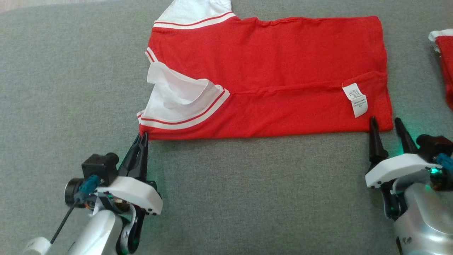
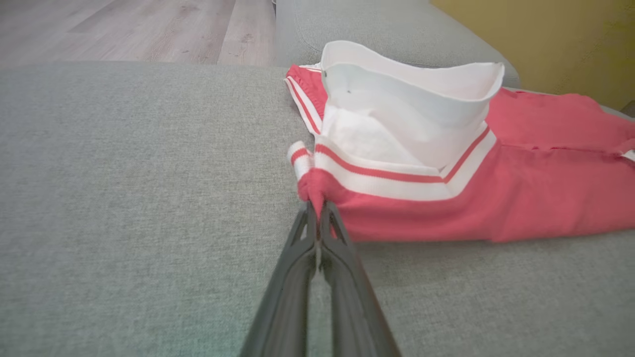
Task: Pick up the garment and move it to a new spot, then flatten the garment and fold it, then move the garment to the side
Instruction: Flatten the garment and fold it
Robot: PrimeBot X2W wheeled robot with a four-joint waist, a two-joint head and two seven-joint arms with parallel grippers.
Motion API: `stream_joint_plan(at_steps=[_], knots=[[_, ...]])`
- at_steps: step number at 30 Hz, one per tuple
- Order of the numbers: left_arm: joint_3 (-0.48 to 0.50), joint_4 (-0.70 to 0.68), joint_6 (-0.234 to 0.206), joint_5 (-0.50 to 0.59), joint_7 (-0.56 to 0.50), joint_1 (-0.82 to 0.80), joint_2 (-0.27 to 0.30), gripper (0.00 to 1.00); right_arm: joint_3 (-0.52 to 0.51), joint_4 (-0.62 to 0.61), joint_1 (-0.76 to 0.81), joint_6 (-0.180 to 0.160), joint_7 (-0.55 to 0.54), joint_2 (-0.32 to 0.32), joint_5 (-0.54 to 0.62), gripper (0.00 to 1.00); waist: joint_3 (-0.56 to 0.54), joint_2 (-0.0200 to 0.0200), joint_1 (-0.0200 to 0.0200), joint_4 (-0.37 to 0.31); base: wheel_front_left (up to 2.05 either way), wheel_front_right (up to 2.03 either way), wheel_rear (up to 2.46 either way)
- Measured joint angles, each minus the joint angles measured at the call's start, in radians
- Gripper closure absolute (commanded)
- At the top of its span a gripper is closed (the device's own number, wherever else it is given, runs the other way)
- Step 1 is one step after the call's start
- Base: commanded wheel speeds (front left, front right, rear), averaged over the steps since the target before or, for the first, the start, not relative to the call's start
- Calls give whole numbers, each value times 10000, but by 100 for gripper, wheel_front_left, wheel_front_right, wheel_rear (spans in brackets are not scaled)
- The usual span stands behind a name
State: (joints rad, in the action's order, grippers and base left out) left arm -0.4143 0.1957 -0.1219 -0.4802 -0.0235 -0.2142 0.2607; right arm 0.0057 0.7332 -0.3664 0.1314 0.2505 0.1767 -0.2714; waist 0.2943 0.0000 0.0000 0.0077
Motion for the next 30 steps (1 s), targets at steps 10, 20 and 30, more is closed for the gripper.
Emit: stream_joint_plan(at_steps=[10, 20, 30], knots=[[8, -383, 50, -155, 267, 700, 2, 100, 516, 255, -75, 0, -13, 326, -468, 100, -411, 0, 0, -9, 0, 0, 0], [-61, -1622, -219, -481, 128, 2357, 136, 100, 863, -997, 1460, 0, -50, 1266, -1162, 100, -866, 0, -1, 52, 0, 0, 0], [-257, -2002, -462, -744, -211, 3463, 219, 100, 510, -2727, 3242, 0, -792, 1436, -1317, 100, -896, 0, -1, 19, 0, 0, 0]])
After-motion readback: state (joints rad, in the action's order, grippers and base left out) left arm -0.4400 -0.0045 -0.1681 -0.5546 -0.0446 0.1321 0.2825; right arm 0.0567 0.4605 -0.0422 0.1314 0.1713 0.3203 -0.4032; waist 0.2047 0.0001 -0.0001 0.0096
